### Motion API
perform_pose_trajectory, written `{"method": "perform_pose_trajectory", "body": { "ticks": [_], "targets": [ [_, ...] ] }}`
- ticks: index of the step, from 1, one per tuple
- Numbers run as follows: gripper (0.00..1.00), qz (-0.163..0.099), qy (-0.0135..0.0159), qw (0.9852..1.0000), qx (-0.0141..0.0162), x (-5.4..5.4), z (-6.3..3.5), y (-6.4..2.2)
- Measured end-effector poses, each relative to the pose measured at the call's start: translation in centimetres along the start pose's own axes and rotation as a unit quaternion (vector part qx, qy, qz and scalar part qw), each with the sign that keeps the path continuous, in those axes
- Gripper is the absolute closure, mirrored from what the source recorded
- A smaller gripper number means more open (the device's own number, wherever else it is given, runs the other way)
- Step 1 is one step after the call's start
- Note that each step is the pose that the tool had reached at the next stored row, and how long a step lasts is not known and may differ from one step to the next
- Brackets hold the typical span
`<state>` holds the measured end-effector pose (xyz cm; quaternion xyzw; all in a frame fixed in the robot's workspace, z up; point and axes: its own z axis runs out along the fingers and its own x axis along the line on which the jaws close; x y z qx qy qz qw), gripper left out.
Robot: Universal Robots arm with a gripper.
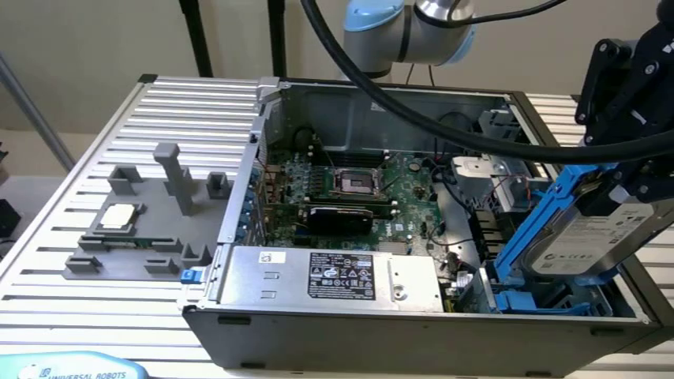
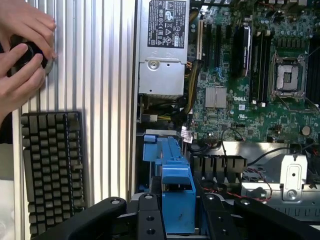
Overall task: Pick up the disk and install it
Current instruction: 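Insert the disk into the insertion slot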
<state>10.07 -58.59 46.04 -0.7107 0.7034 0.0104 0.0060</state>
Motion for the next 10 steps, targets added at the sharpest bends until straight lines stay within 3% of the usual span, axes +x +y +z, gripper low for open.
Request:
{"method": "perform_pose_trajectory", "body": {
  "ticks": [3, 10],
  "targets": [
    [0.67, 0.0, 0.0016, 1.0, 0.0, -0.31, 0.19, 0.0],
    [0.67, 0.007, 0.0102, 0.9999, -0.001, -0.76, 0.79, -0.25]
  ]
}}
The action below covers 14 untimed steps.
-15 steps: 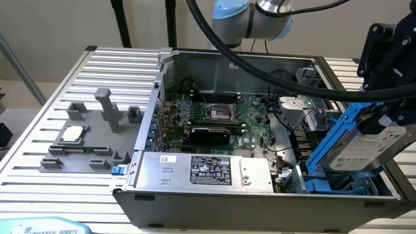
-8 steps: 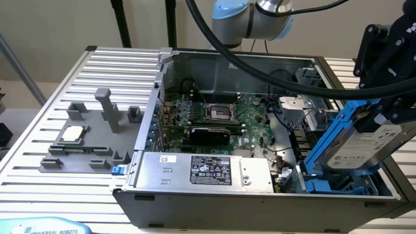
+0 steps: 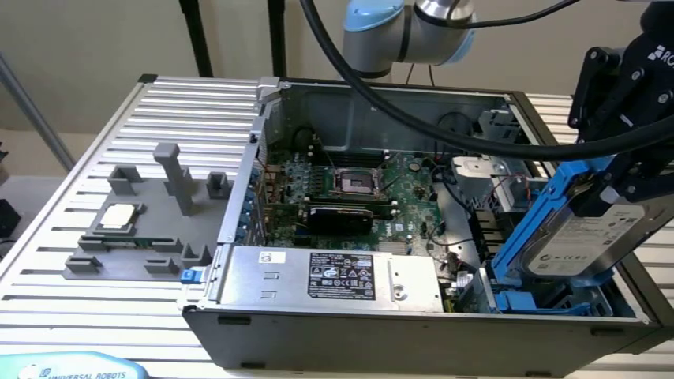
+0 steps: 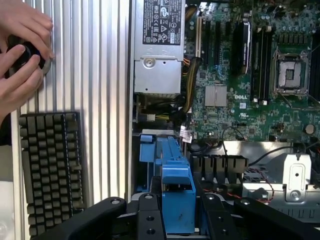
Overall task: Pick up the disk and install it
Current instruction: 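Insert the disk into the insertion slot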
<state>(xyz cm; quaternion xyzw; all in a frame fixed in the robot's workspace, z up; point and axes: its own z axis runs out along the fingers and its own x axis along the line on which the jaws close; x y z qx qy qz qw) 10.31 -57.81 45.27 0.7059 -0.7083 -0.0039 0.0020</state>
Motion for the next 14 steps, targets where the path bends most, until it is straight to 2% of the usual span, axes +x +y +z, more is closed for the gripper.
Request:
{"method": "perform_pose_trajectory", "body": {
  "ticks": [2, 5, 7, 14],
  "targets": [
    [0.67, 0.001, 0.002, 1.0, -0.0018, -0.07, 0.09, -0.07],
    [0.67, 0.003, 0.0046, 1.0, -0.0063, -0.16, 0.19, -0.11],
    [0.67, 0.003, 0.0052, 0.9999, -0.0086, -0.3, 0.28, -0.22],
    [0.67, 0.003, 0.0066, 0.9999, -0.0132, -0.57, 0.47, -0.94]
  ]
}}
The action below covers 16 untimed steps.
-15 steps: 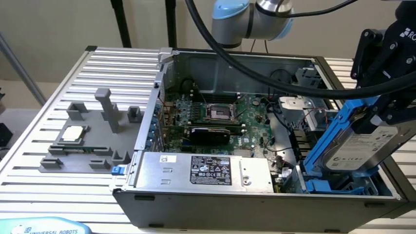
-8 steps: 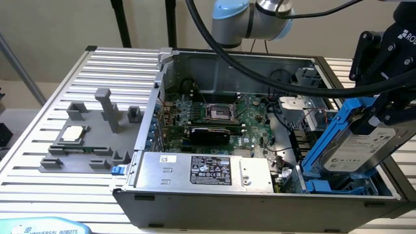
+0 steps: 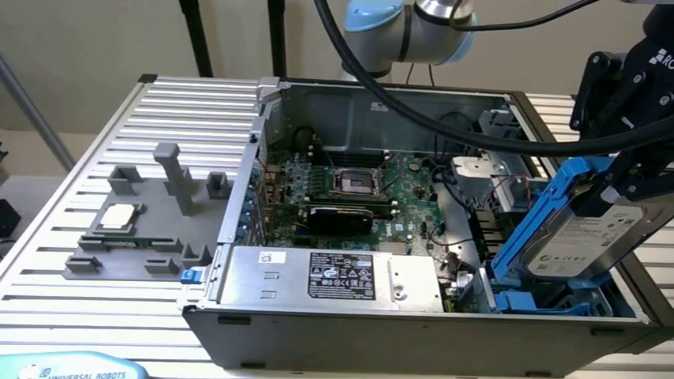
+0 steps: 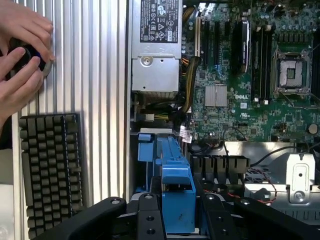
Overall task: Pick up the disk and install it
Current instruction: 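Insert the disk into the insertion slot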
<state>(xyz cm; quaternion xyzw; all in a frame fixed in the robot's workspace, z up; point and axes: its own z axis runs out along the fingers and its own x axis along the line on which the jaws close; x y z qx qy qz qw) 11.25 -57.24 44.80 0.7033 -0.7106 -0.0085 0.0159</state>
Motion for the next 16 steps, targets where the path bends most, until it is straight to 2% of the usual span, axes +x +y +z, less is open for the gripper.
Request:
{"method": "perform_pose_trajectory", "body": {
  "ticks": [6, 16],
  "targets": [
    [0.67, 0.0, 0.0004, 1.0, -0.0031, 0.0, 0.29, -0.12],
    [0.67, 0.0, 0.0004, 1.0, -0.0053, 0.0, 1.18, -0.27]
  ]
}}
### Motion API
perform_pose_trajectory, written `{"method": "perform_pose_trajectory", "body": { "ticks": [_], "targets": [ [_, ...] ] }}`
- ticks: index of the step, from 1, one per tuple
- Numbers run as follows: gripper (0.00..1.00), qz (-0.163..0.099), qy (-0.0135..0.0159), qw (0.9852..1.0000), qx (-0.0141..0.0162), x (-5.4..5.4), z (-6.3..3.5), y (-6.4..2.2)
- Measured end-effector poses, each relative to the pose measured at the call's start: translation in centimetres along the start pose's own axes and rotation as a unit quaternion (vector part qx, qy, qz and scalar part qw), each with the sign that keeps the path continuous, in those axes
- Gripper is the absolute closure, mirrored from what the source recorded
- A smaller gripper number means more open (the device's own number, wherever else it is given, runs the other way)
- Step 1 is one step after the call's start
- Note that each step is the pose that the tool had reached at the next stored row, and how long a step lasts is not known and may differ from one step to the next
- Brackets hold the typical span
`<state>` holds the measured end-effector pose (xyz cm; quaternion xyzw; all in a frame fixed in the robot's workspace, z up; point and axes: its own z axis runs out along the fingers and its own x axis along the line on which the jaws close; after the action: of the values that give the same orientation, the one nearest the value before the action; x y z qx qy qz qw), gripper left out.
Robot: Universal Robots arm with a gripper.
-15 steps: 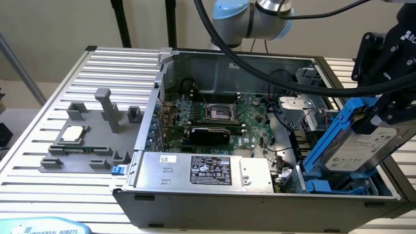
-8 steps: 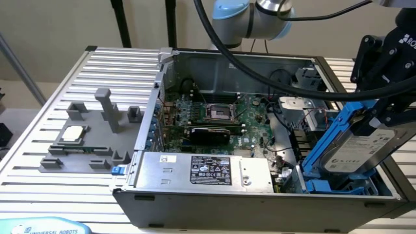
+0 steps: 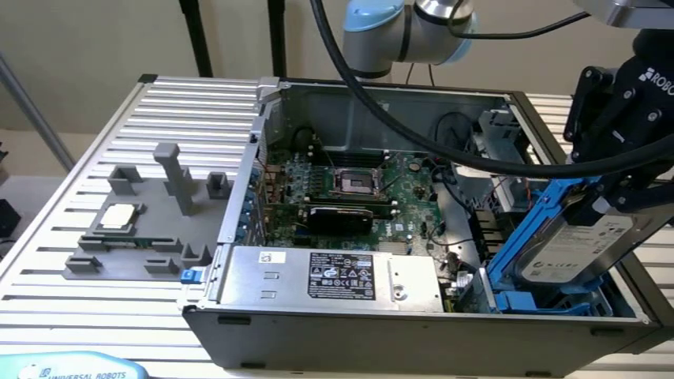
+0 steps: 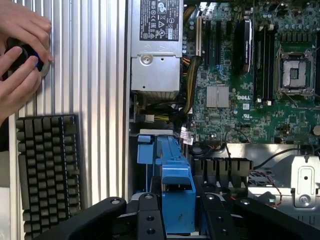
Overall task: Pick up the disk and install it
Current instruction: 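Insert the disk into the insertion slot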
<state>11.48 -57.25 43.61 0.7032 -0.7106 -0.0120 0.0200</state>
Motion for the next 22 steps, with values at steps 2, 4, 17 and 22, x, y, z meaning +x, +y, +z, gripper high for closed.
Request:
{"method": "perform_pose_trajectory", "body": {
  "ticks": [2, 4, 17, 22],
  "targets": [
    [0.67, 0.0, 0.0, 1.0, -0.0003, 0.0, 0.22, -0.01],
    [0.67, 0.0, 0.0, 1.0, -0.0006, 0.0, 0.47, -0.02],
    [0.67, 0.0, -0.0007, 1.0, -0.0015, 0.2, 1.95, -0.09],
    [0.67, 0.0, -0.0016, 1.0, -0.0015, 0.5, 2.35, -0.02]
  ]
}}
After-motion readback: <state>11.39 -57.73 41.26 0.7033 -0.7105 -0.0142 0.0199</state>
